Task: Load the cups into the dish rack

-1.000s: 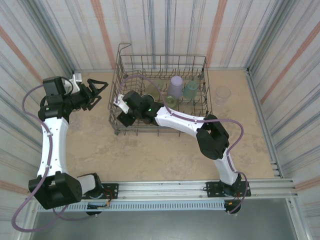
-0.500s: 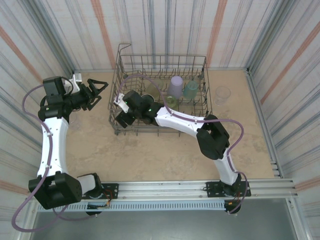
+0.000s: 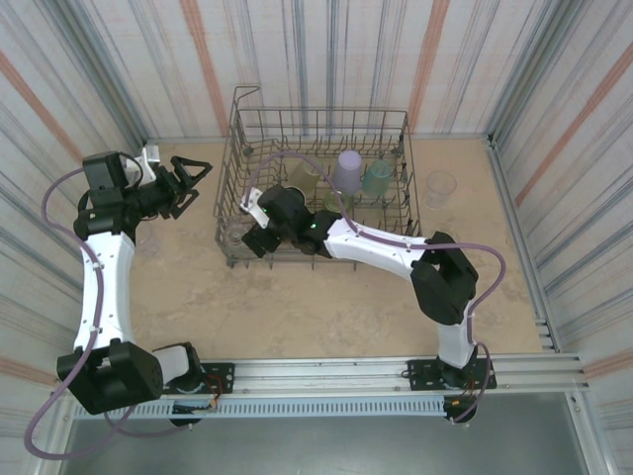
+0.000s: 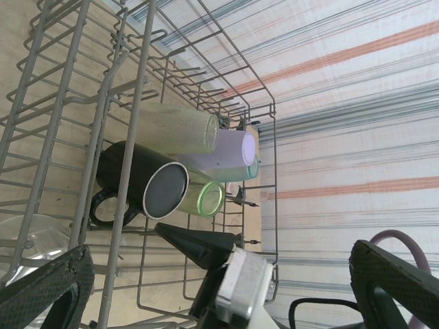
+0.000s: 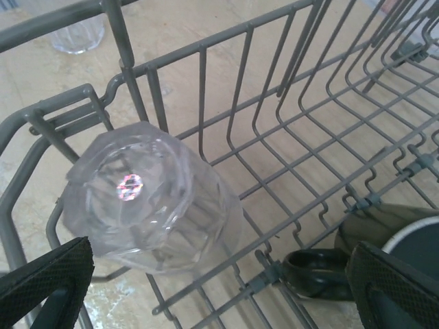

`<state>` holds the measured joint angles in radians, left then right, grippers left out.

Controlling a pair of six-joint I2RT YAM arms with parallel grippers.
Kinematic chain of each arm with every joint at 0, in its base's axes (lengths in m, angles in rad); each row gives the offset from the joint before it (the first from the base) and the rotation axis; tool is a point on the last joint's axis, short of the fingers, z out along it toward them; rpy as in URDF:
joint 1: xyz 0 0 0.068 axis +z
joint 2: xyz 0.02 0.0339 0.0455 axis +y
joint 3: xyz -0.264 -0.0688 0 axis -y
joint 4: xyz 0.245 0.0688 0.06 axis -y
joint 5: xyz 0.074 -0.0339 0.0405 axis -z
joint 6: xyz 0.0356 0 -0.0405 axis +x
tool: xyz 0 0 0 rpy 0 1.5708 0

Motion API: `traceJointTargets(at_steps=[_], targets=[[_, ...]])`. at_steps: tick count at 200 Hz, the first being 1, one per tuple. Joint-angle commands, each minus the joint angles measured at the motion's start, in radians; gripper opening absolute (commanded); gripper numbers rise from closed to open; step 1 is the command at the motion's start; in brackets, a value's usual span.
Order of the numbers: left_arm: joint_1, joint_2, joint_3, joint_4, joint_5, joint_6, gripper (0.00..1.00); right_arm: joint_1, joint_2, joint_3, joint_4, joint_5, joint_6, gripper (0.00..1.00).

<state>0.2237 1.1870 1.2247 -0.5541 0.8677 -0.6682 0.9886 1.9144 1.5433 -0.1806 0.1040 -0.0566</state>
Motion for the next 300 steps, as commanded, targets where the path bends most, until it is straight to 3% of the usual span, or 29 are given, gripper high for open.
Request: traceJointTargets(at_steps=[1,95,160,220,300], targets=[[0.012,-0.021,0.006,-0.016,0.022,0.021,0.99,0.002,-0.065,-0.019,-0.014,0.039,0.032,0.99],[0.031,-0.03,0.009,-0.024,0.032,0.033,0.99,-0.024,-0.318,-0.183,0.004,0.085,0.173,0.99],[0.032,-0.058,-0.002,-0.031,0.023,0.045,0.99,-0.097,-0.498,-0.248,-0.104,0.153,0.249,0.99],[0.032,-0.079,-0.018,-0.036,0.017,0.053,0.99,-0.247,-0.6,-0.248,-0.214,0.159,0.311,0.99],[0.031,-0.113,-0.012,-0.088,-0.012,0.091,0.99,-0.548,-0.557,-0.145,-0.362,0.115,0.429,0.99]])
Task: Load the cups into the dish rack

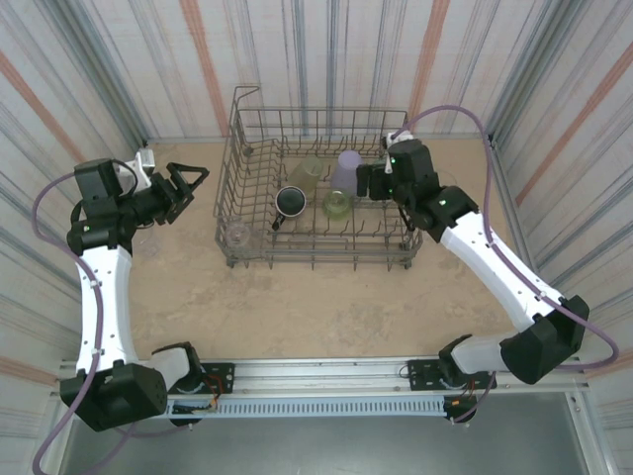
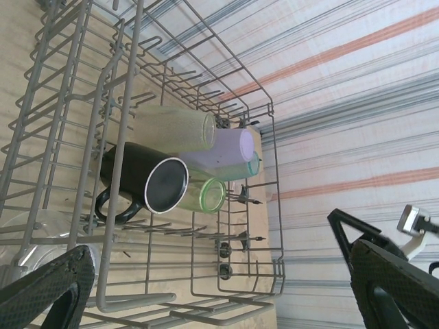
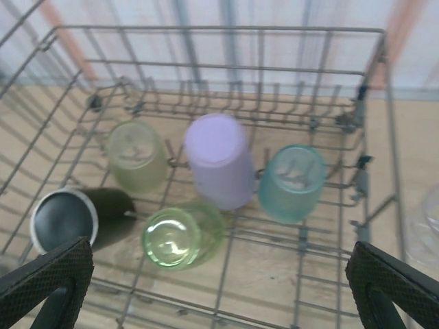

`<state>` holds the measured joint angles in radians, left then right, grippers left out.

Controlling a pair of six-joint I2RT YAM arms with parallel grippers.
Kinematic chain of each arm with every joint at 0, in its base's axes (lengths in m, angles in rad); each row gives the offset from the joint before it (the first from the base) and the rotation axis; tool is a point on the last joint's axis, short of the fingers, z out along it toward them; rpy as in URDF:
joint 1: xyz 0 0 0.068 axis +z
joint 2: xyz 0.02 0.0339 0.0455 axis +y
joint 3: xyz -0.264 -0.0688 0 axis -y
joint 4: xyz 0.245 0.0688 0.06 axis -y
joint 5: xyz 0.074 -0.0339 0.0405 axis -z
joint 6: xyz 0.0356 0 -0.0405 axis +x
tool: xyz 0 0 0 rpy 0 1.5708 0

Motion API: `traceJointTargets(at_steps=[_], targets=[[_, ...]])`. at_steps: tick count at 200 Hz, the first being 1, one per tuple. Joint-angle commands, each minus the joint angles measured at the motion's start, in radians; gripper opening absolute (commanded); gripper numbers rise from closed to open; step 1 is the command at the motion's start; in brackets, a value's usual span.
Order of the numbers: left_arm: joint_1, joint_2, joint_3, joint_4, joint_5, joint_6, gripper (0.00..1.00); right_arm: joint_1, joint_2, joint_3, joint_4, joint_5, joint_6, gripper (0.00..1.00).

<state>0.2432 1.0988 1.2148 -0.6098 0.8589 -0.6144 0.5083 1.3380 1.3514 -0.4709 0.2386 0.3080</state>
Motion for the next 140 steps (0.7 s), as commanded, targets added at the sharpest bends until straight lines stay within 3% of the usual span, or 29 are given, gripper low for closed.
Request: traceJointTargets(at_steps=[1,85,140], targets=[[0.012,-0.025,-0.002,-0.034,-0.003,0.037,0.99,-0.071,0.02,0.048,-0.074,-0.021,0.067,0.99],[0.011,-0.048,-0.018,-0.044,-0.006,0.039,0.99,-0.364,0.159,0.12,-0.169,-0.137,0.162,0.99],[0.012,-0.053,-0.011,-0.07,-0.021,0.054,0.99,-0.453,0.307,0.182,-0.197,-0.155,0.173,0.99]])
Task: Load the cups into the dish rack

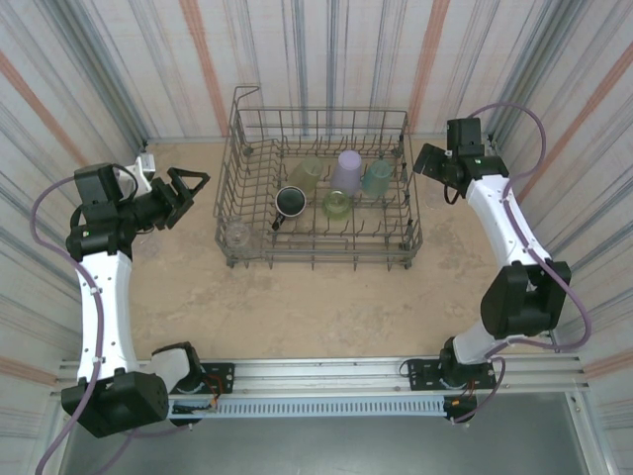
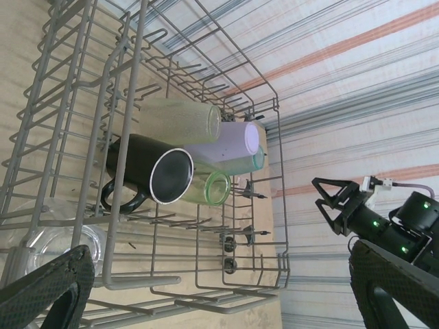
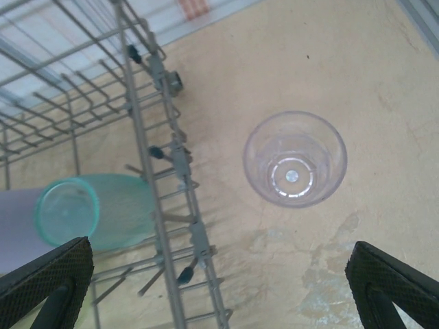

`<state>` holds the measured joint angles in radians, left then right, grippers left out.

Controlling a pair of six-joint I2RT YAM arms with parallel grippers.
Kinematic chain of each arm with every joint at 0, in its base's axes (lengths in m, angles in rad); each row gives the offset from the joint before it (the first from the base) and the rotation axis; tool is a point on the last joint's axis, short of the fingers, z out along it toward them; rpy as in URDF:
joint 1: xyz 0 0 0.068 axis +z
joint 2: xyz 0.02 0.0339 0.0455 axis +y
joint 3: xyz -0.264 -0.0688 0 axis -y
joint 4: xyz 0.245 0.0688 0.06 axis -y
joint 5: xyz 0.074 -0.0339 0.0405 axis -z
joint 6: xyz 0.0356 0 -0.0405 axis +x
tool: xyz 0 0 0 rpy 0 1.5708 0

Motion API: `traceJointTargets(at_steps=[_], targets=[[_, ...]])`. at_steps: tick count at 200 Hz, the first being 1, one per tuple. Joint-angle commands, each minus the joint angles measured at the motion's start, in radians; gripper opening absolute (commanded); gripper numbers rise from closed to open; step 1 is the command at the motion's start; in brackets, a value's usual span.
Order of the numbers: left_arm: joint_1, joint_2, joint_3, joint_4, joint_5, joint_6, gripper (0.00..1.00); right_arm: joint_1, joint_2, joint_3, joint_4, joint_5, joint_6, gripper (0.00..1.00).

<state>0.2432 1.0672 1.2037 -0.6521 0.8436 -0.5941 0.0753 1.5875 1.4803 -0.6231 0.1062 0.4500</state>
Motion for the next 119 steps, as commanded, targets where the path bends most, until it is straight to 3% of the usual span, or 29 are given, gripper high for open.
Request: traceJointTargets(at_steps=[1,42,119], targets=[[0.012,-0.021,0.0,-0.028,-0.006,0.034,0.99,-0.021,0.059,0.054,-0.045,-0.023,0.031,0.99],[0.013,-0.016,0.01,-0.043,-0.027,0.046,0.99,-0.061,0.18,0.112,-0.046,-0.025,0.021,0.96],[0.012,0.006,0.039,-0.064,-0.081,0.065,0.99,-0.079,0.423,0.309,-0.097,-0.072,0.009,0.66]])
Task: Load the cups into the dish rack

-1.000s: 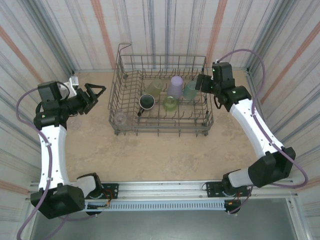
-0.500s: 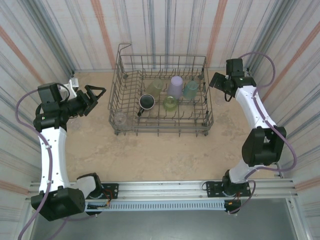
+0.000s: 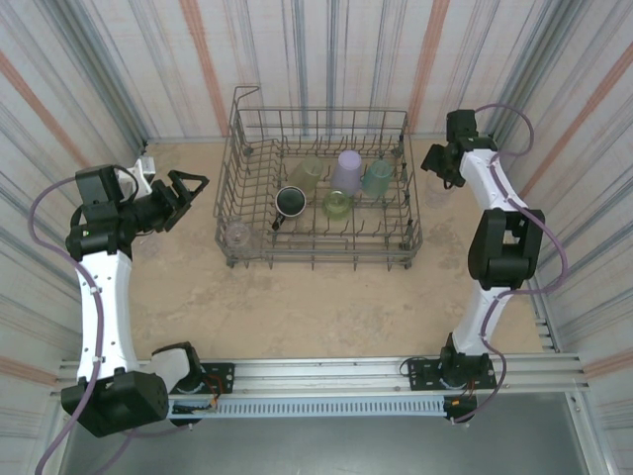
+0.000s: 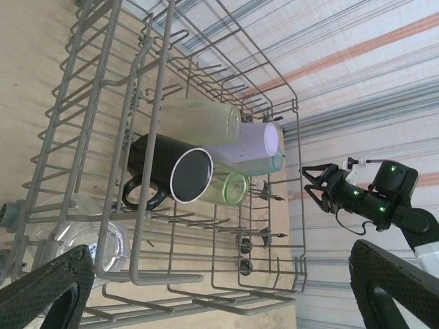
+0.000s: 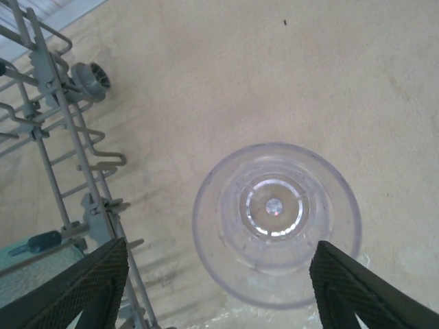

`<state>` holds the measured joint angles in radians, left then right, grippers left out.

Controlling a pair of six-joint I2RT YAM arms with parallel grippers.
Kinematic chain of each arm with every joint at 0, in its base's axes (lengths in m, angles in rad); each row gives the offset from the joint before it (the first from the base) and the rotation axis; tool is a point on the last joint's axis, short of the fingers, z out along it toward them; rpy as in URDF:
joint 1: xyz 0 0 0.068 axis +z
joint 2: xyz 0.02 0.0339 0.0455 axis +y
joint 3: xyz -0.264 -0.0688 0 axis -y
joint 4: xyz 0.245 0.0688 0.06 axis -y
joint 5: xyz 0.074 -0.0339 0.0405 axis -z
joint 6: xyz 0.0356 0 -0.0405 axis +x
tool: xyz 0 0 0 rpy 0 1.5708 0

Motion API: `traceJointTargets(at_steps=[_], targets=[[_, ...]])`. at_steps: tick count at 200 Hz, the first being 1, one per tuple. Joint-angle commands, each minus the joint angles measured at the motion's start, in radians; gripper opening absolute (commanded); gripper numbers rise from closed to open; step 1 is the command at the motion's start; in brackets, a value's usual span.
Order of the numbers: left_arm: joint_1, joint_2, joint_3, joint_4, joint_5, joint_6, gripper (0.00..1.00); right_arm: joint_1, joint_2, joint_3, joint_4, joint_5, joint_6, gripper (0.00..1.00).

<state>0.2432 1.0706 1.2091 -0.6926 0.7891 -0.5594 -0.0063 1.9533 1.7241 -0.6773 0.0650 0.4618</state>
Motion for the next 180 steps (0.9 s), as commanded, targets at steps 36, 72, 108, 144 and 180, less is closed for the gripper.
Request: traceJointTargets(at_steps=[36,72,108,144,180], targets=[[0.013,0.013,0.032,-0.016,-0.04,0.027,0.99,0.005,0.13,0.121,-0.066,-0.025,0.004,0.53],[0.013,0.028,0.033,-0.008,-0.041,0.023,0.99,0.004,0.165,0.138,-0.081,-0.02,0.008,0.44],[0.012,0.035,0.033,-0.007,-0.044,0.026,0.99,0.008,0.205,0.166,-0.092,-0.029,0.009,0.36],[0.012,0.033,0.036,-0.013,-0.044,0.028,0.99,0.009,0.229,0.213,-0.128,-0.021,0.008,0.09],[0.013,0.028,0.038,-0.017,-0.035,0.029,0.99,0.01,0.151,0.183,-0.133,-0.004,0.006,0.0]])
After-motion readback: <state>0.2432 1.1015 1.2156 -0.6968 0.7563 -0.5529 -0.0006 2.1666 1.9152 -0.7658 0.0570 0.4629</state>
